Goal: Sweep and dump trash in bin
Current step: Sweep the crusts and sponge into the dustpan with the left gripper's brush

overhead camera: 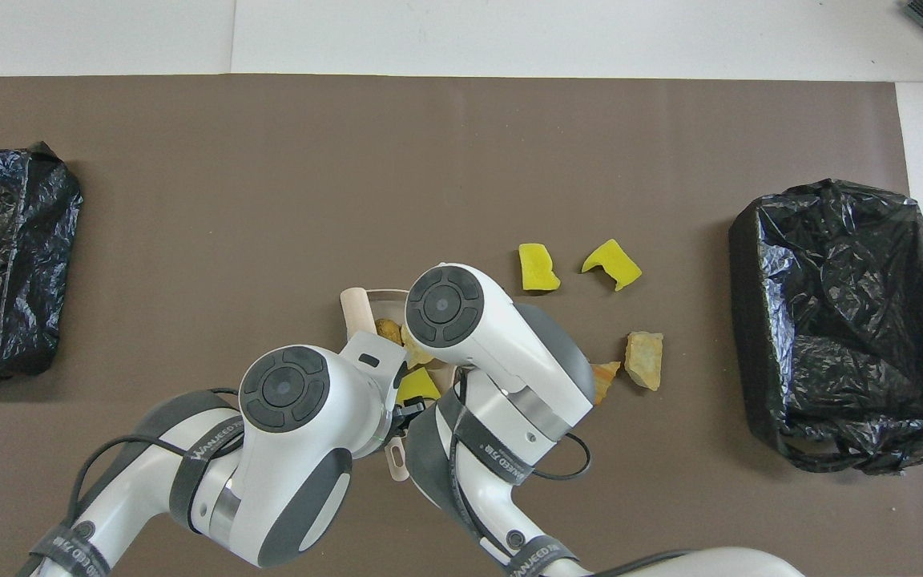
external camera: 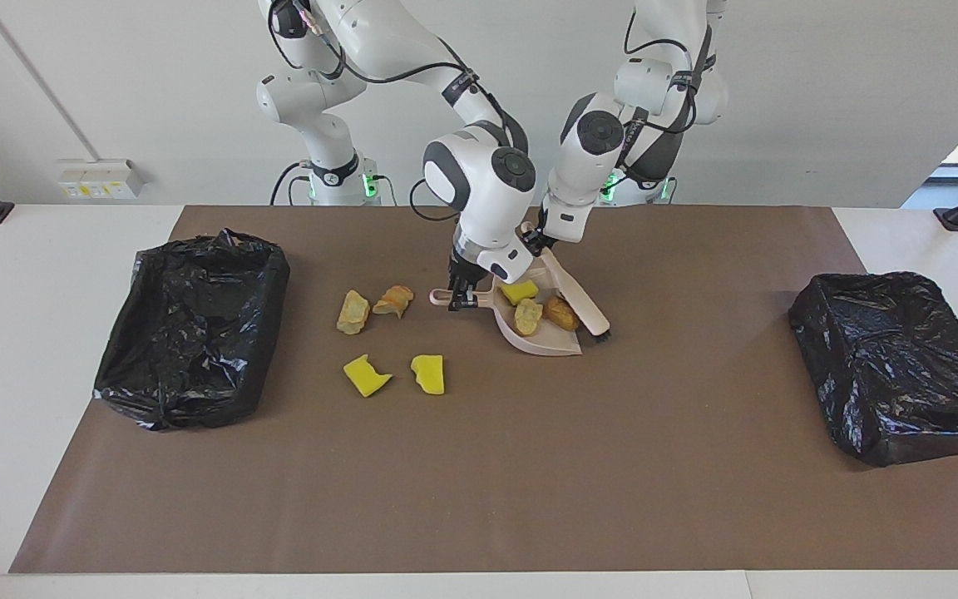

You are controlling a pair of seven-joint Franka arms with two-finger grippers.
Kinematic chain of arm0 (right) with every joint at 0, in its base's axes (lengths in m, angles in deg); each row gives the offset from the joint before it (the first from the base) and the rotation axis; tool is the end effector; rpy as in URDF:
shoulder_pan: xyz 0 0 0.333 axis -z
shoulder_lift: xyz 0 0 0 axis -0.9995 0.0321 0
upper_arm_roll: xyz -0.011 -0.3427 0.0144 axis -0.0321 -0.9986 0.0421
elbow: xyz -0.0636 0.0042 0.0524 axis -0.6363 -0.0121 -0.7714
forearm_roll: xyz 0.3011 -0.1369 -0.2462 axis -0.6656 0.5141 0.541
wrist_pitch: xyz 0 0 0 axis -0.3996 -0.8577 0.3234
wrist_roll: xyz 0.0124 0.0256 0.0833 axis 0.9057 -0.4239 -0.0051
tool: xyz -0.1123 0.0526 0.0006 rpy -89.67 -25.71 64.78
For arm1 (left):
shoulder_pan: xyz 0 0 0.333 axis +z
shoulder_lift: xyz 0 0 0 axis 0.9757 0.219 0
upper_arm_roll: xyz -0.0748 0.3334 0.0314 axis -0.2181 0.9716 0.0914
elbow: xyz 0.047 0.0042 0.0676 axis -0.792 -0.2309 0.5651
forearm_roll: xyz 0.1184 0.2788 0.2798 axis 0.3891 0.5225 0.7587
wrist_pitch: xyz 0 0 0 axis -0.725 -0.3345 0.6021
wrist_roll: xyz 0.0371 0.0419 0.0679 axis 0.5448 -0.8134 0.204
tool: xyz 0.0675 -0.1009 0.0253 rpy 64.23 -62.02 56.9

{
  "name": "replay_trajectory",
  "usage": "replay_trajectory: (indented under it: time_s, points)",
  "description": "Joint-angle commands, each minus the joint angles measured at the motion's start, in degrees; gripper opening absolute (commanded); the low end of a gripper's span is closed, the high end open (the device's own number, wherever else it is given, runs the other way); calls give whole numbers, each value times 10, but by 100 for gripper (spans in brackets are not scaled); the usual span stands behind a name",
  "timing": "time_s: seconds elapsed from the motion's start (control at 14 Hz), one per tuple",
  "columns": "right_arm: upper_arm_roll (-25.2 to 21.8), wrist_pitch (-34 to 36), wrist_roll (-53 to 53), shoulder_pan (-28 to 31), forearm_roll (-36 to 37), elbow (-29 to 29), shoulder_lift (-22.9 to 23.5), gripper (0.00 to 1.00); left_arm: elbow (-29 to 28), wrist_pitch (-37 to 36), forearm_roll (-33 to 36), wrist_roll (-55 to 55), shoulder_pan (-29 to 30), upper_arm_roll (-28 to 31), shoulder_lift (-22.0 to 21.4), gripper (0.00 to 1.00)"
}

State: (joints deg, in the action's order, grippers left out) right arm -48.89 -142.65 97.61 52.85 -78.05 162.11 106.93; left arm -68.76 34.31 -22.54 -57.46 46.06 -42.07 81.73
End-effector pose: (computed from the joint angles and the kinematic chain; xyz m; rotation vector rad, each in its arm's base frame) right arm 0.5280 0.3738 0.3653 2.0426 2.1754 -0.3265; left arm 0.3924 -0.3360 0.3774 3.0023 0.3886 -0.3202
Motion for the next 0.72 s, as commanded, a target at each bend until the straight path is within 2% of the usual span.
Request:
replay_trajectory:
  time_s: [0.0,0.21,0.5,0.64]
  points:
    - [3,-12,-34,4,-12,7,-7,0,10,-30,-1,52,-4,3,-11,0]
    - [3,-26,-59,10,-12,6,-4,0,22,-63,-1,77,-1,6,-35,0]
    - [2,-36,-103,17,-12,3,-1,0,25,-124,-2,97,-1,13,-89,0]
    - [2,-33,-94,41,-11,-8,-5,0,23,-160,-2,85,-8,12,-117,0]
